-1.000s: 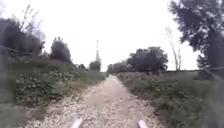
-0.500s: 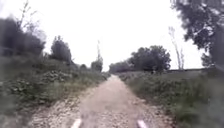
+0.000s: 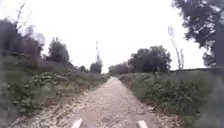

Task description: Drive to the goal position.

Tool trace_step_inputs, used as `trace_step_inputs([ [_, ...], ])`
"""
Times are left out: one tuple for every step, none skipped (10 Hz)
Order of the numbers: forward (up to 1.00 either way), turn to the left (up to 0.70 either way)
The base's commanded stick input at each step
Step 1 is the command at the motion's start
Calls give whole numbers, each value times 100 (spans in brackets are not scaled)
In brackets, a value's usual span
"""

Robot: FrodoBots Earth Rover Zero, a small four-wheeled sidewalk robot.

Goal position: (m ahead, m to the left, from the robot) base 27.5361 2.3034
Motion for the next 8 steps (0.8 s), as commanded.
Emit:
trace_step_inputs([
  [70,-35],
  [70,-12],
  [70,0],
  [70,0],
  [70,0],
  [70,0],
  [70,0],
  [70,0],
])
